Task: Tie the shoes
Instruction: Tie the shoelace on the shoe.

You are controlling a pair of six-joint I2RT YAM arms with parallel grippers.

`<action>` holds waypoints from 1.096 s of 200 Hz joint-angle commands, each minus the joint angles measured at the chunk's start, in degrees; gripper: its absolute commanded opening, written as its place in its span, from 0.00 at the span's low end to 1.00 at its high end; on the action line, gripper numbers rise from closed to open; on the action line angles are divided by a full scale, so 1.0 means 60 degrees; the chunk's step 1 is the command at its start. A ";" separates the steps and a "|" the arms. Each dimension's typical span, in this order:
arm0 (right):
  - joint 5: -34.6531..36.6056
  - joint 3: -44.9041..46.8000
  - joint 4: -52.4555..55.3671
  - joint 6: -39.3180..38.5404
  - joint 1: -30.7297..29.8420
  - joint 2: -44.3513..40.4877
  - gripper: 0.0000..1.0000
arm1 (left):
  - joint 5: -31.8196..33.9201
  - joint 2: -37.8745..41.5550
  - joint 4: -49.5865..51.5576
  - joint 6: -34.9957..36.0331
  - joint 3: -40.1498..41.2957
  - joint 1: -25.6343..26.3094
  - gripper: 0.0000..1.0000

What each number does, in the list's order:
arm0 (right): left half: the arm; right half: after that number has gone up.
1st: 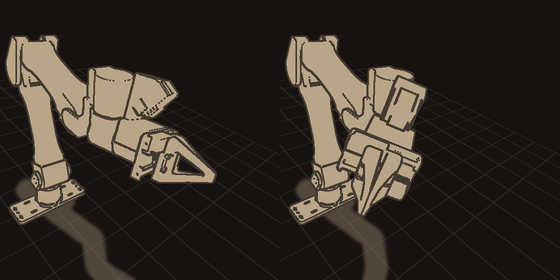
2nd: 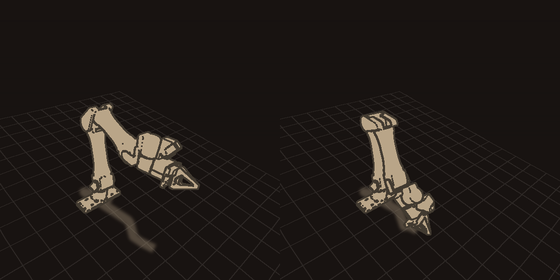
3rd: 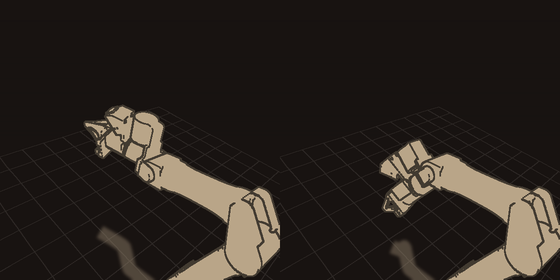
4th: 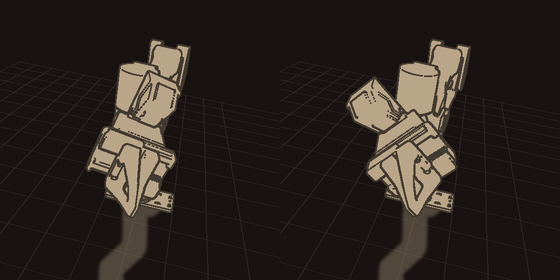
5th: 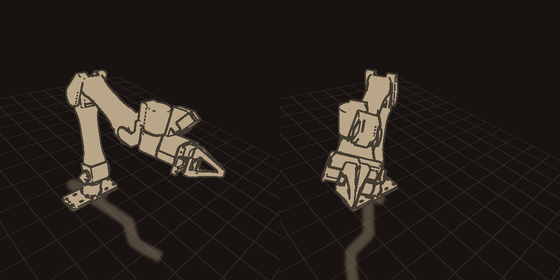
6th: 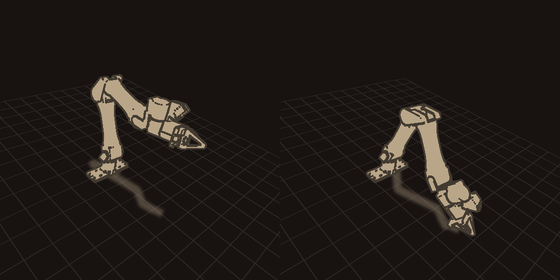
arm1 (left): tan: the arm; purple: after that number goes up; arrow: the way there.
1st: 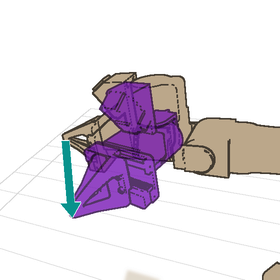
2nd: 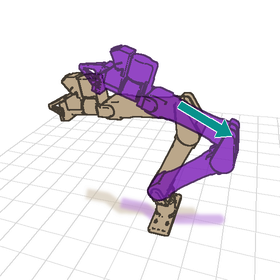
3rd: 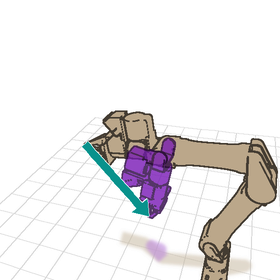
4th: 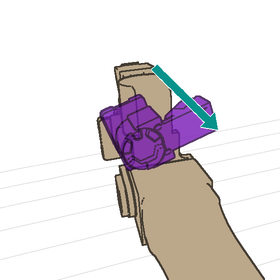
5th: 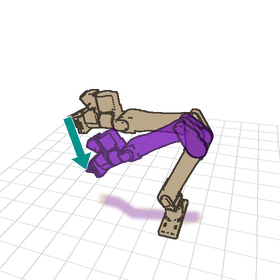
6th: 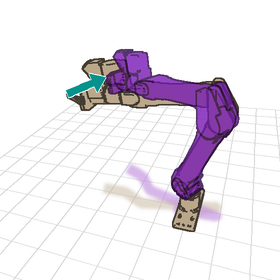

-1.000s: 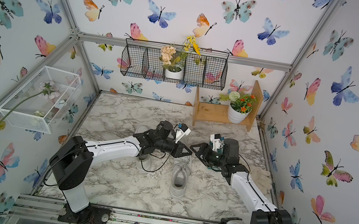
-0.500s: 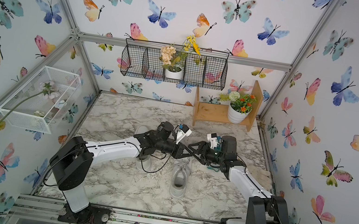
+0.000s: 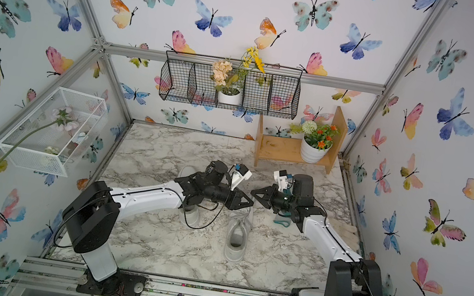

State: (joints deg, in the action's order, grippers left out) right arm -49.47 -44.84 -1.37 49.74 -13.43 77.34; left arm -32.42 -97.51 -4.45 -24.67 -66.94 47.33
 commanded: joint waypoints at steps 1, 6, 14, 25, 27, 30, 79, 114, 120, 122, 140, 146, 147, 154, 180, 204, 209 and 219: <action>0.0579 -0.0288 0.0726 -0.0713 0.0039 -0.0159 0.03 | 0.0369 0.0731 0.0476 0.0313 0.0307 -0.0036 0.22; 0.0643 -0.0316 0.0793 -0.0774 0.0033 -0.0172 0.03 | 0.0423 0.0810 0.0551 0.0317 0.0389 -0.0064 0.24; 0.0738 -0.0348 0.0886 -0.0863 0.0041 -0.0202 0.03 | 0.0552 0.0970 0.0661 0.0344 0.0539 -0.0141 0.30; 0.0892 -0.0429 0.1083 -0.1044 0.0034 -0.0269 0.02 | 0.0699 0.1240 0.0789 0.0372 0.0815 -0.0263 0.40; 0.0921 -0.0453 0.1137 -0.1087 0.0039 -0.0287 0.03 | 0.0701 0.1282 0.0819 0.0375 0.0873 -0.0277 0.42; 0.0965 -0.0476 0.1215 -0.1140 0.0041 -0.0303 0.03 | 0.0702 0.1370 0.0874 0.0375 0.0961 -0.0316 0.43; 0.0914 -0.0525 0.1472 -0.1419 0.0040 -0.0395 0.02 | 0.1168 0.2558 0.1169 -0.0463 0.2914 -0.1610 0.56; 0.0863 -0.0510 0.1467 -0.1419 0.0034 -0.0351 0.02 | -0.0549 0.2284 -0.0071 -0.2104 0.3583 -0.2150 0.70; 0.0863 -0.0510 0.1458 -0.1421 0.0034 -0.0349 0.02 | -0.0857 0.2142 -0.0412 -0.2385 0.3594 -0.2134 0.72; 0.0863 -0.0510 0.1447 -0.1412 0.0039 -0.0351 0.02 | -0.0940 0.2086 -0.0521 -0.2479 0.3597 -0.2132 0.72; 0.0835 -0.0498 0.1454 -0.1397 0.0041 -0.0350 0.02 | -0.1576 0.1607 -0.1537 -0.3274 0.3612 -0.2103 0.78; 0.0848 -0.0496 0.1453 -0.1402 0.0033 -0.0349 0.02 | -0.1687 0.1432 -0.1771 -0.3482 0.3598 -0.2102 0.80; 0.0848 -0.0496 0.1448 -0.1396 0.0037 -0.0350 0.02 | -0.1708 0.1401 -0.1804 -0.3509 0.3590 -0.2102 0.80; 0.0849 -0.0495 0.1429 -0.1380 0.0040 -0.0363 0.02 | -0.1827 0.1212 -0.2054 -0.3714 0.3583 -0.2077 0.82; 0.0833 -0.0481 0.1414 -0.1364 0.0041 -0.0362 0.02 | -0.2109 0.0513 -0.2529 -0.4192 0.3432 -0.1937 0.85; 0.0794 -0.0439 0.1403 -0.1368 0.0039 -0.0369 0.02 | -0.1814 0.0321 -0.2174 -0.4054 0.3164 -0.1694 0.86; 0.0788 -0.0437 0.1400 -0.1369 0.0040 -0.0380 0.02 | -0.1717 0.0366 -0.1989 -0.3961 0.3119 -0.1678 0.86; 0.0790 -0.0411 0.1385 -0.1373 0.0030 -0.0395 0.02 | -0.1518 0.0531 -0.1685 -0.3821 0.3086 -0.1663 0.86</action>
State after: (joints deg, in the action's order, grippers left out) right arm -44.99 -46.65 6.44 42.35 -13.43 75.88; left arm -40.29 -94.48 -19.33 -47.20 -48.14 35.86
